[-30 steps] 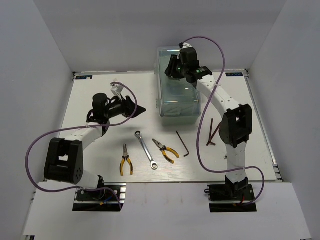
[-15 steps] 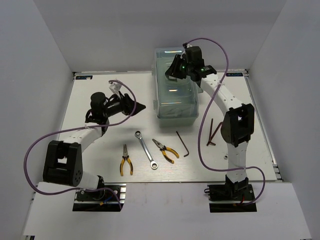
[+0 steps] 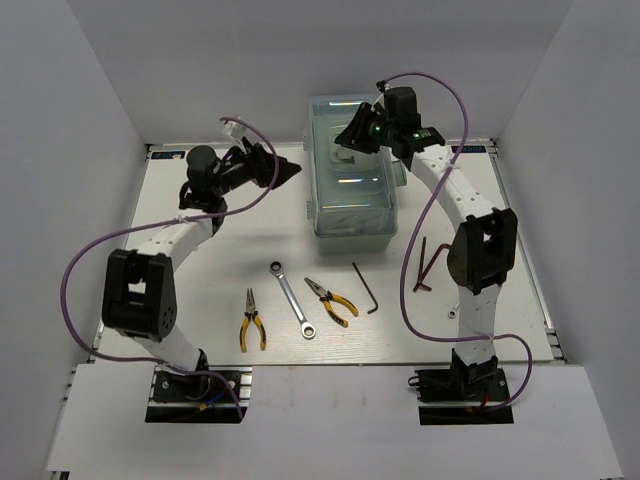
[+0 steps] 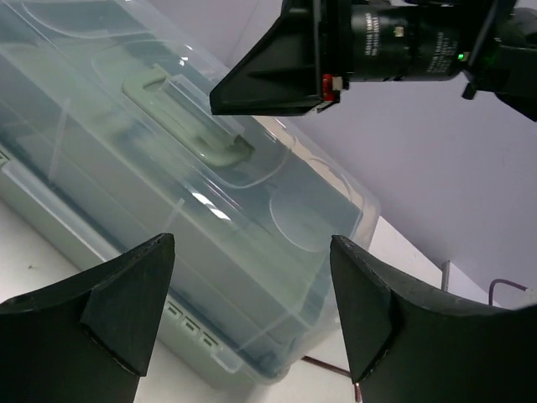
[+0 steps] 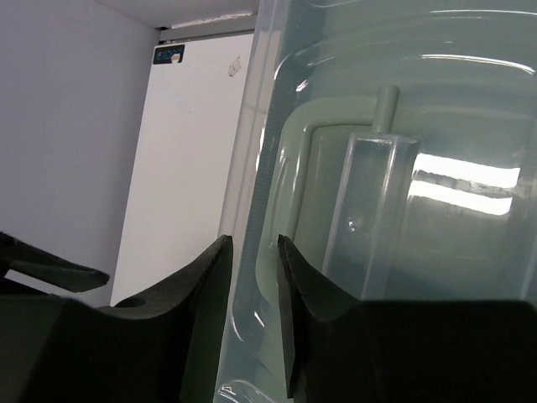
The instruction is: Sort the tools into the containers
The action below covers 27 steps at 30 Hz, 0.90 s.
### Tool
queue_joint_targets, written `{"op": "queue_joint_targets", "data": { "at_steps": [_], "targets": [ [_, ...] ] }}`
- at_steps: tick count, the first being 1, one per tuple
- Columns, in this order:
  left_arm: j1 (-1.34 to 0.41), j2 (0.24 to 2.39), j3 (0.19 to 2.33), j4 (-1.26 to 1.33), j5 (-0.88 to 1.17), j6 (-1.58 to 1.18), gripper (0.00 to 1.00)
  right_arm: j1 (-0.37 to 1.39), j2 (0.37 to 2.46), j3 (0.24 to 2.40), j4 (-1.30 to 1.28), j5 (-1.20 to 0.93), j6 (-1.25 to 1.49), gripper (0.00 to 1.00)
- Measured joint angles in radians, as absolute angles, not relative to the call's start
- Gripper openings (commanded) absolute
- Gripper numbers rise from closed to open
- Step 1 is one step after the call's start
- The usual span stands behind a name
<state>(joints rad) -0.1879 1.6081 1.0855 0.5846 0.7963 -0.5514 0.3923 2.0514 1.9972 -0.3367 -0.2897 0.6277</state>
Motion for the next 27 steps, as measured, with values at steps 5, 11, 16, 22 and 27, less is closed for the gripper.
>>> {"op": "queue_joint_targets", "data": {
  "at_steps": [5, 11, 16, 22, 27],
  "targets": [
    [-0.216, 1.697, 1.143, 0.566, 0.793, -0.566, 0.88, 0.395, 2.050, 1.997, -0.341, -0.263, 0.611, 0.46],
    [-0.239, 1.748, 1.235, 0.517, 0.768, -0.564, 0.89, 0.411, 2.050, 1.997, -0.341, -0.230, 0.580, 0.49],
    [-0.254, 1.787, 1.315, 0.488, 0.754, -0.547, 0.89, 0.434, 2.053, 2.003, -0.341, -0.194, 0.542, 0.50],
    [-0.273, 1.828, 1.336, 0.425, 0.729, -0.515, 0.89, 0.466, 2.082, 2.033, -0.341, -0.120, 0.500, 0.52],
    [-0.291, 1.843, 1.336, 0.372, 0.716, -0.484, 0.89, 0.485, 2.103, 2.043, -0.345, -0.054, 0.471, 0.52]
  ]
}}
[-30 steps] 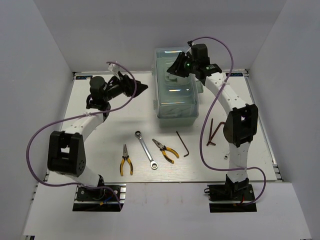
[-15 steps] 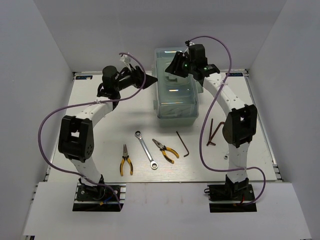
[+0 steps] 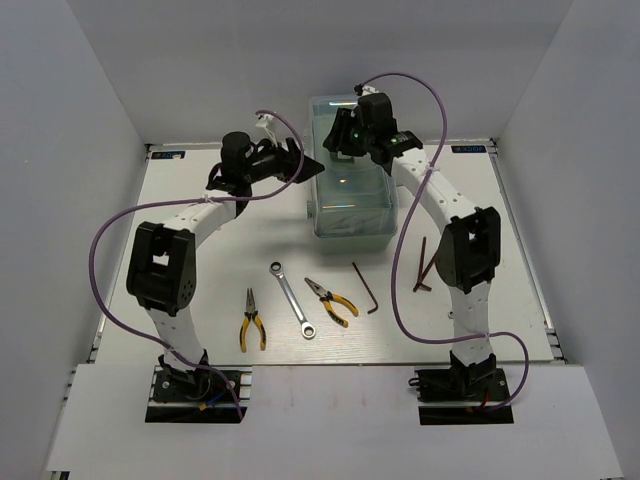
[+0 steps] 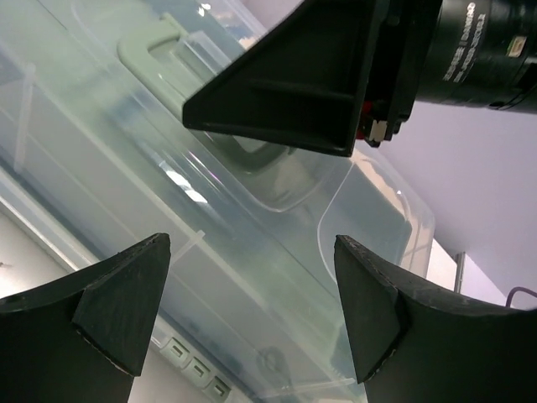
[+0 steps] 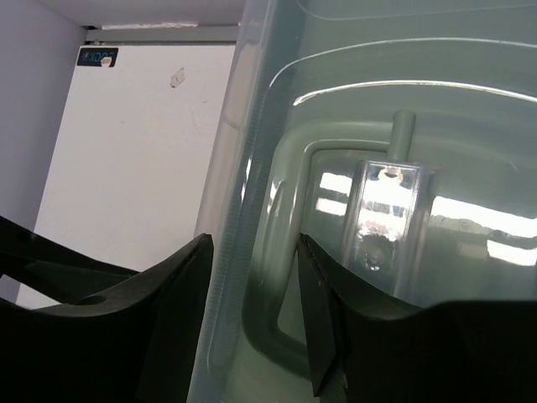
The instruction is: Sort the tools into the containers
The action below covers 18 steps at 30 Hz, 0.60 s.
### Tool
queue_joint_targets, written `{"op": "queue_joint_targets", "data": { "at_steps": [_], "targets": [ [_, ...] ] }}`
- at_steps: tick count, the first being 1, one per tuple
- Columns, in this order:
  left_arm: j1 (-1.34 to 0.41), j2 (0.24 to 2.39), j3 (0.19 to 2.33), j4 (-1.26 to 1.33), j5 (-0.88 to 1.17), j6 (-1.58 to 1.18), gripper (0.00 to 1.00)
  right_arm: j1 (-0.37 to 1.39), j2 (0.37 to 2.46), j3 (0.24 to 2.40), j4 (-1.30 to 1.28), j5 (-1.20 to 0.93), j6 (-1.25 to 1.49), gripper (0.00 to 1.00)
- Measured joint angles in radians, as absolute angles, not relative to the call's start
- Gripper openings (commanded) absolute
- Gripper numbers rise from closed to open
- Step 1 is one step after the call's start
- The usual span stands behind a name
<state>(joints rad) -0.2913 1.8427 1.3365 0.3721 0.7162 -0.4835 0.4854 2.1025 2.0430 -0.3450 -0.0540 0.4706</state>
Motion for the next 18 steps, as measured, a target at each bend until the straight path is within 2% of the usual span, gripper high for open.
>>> {"op": "queue_joint_targets", "data": {
  "at_steps": [7, 18],
  "targets": [
    [-0.304, 1.845, 1.336, 0.358, 0.714, -0.460, 0.89, 0.487, 2.109, 2.050, -0.343, -0.038, 0.470, 0.52],
    [-0.315, 1.822, 1.348, 0.291, 0.659, -0.380, 0.90, 0.449, 2.114, 2.048, -0.338, -0.165, 0.575, 0.48]
  ]
}}
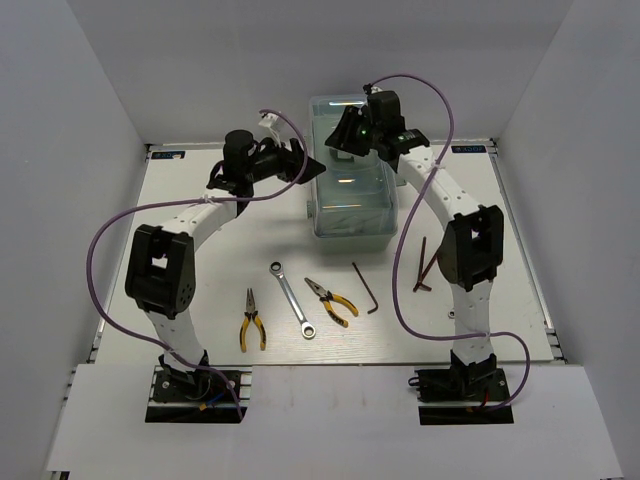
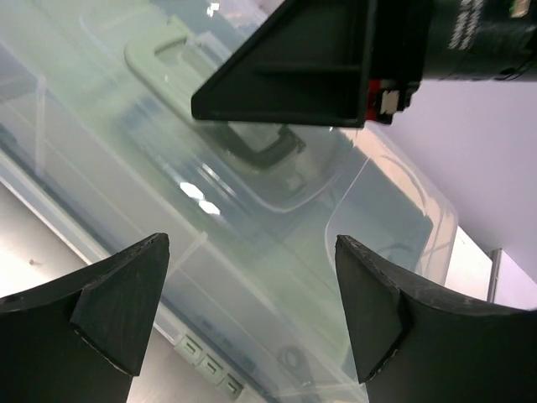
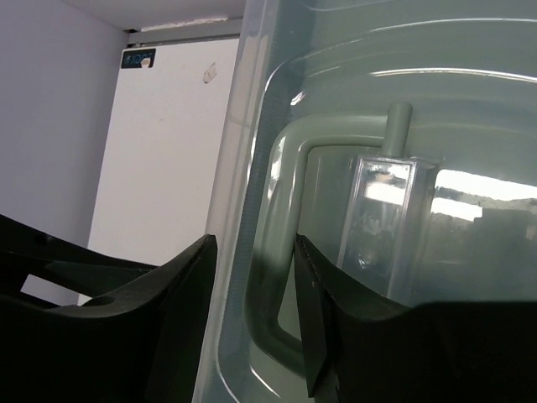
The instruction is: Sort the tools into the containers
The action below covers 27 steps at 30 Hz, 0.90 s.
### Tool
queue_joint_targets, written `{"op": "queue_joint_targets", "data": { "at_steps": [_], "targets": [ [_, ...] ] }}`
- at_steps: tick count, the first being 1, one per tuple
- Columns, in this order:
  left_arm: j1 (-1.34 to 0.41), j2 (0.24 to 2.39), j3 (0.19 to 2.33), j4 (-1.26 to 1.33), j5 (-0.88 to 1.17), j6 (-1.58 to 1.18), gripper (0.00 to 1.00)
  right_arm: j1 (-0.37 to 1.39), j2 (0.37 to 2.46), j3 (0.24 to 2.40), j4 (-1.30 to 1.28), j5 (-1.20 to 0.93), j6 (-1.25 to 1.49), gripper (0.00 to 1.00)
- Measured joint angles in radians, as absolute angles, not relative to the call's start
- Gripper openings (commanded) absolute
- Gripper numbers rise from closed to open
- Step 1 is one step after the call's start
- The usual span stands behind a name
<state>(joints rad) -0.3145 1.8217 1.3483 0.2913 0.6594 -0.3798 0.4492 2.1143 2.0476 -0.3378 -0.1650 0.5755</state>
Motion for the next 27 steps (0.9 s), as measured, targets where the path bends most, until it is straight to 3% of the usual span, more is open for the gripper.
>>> {"op": "queue_joint_targets", "data": {
  "at_steps": [25, 27],
  "targets": [
    [-0.359, 1.851, 1.541, 0.255, 0.664, -0.366, 0.90, 0.392, 2.116, 2.029, -0.292, -0.348, 0.678, 0.45],
    [-0.361, 1.872, 1.568, 0.234, 0.661, -0.366, 0.83, 0.390, 2.116, 2.029, -0.288, -0.354, 0.679, 0.45]
  ]
}}
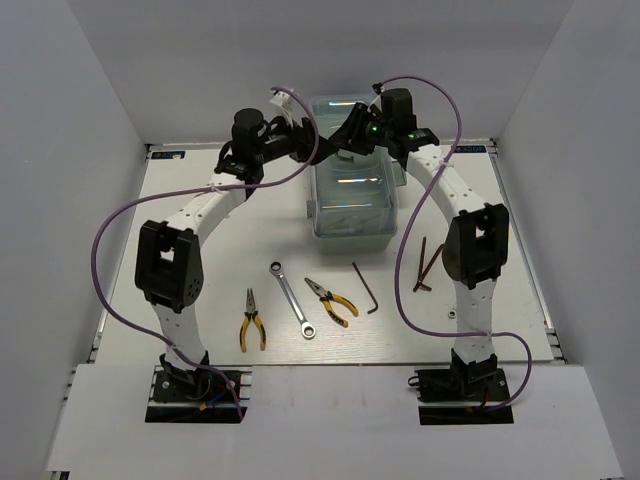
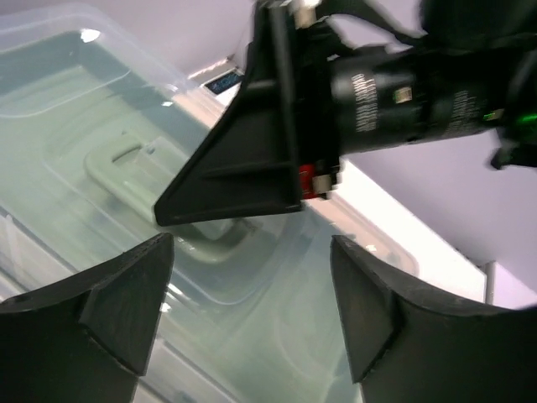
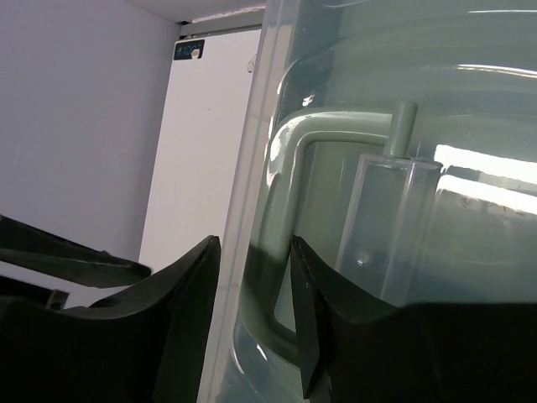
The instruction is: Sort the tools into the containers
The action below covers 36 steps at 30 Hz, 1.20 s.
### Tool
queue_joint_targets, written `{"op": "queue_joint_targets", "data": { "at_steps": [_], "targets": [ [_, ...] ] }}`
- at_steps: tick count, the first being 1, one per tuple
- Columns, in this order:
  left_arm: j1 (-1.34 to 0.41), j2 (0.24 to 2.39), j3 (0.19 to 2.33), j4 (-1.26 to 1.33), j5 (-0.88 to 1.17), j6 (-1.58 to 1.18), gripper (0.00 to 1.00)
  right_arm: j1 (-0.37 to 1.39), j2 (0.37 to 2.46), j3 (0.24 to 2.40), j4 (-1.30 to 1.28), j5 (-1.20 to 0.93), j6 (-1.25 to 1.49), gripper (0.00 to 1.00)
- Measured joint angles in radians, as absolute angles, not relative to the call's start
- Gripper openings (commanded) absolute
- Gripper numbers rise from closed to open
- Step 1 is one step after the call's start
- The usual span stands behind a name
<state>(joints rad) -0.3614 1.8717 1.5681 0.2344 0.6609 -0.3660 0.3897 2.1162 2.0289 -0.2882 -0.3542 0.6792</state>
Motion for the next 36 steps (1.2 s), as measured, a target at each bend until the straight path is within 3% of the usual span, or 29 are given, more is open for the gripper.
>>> {"op": "queue_joint_targets", "data": {
  "at_steps": [2, 32, 33, 34, 36],
  "targets": [
    [-0.364, 1.904, 1.600, 0.203, 0.655, -0.363, 0.77, 0.387, 2.116, 2.028, -0.288, -0.360, 0.683, 0.45],
    [-0.403, 2.084, 1.833, -0.009, 0.612, -0.356, 0.76, 0.356, 2.116, 2.014, -0.250, -0.437, 0.761, 0.42],
    [-0.405, 2.090, 1.843, -0.012, 0.612, -0.356, 0.76, 0.355, 2.116, 2.014, -0.247, -0.441, 0.763, 0.45],
    [-0.406, 2.095, 1.849, -0.015, 0.612, -0.356, 0.76, 0.353, 2.116, 2.014, -0.244, -0.446, 0.767, 0.58],
    [-0.409, 2.101, 1.857, -0.017, 0.612, -0.356, 0.75, 0.351, 2.116, 2.013, -0.234, -0.460, 0.778, 0.73]
  ]
}}
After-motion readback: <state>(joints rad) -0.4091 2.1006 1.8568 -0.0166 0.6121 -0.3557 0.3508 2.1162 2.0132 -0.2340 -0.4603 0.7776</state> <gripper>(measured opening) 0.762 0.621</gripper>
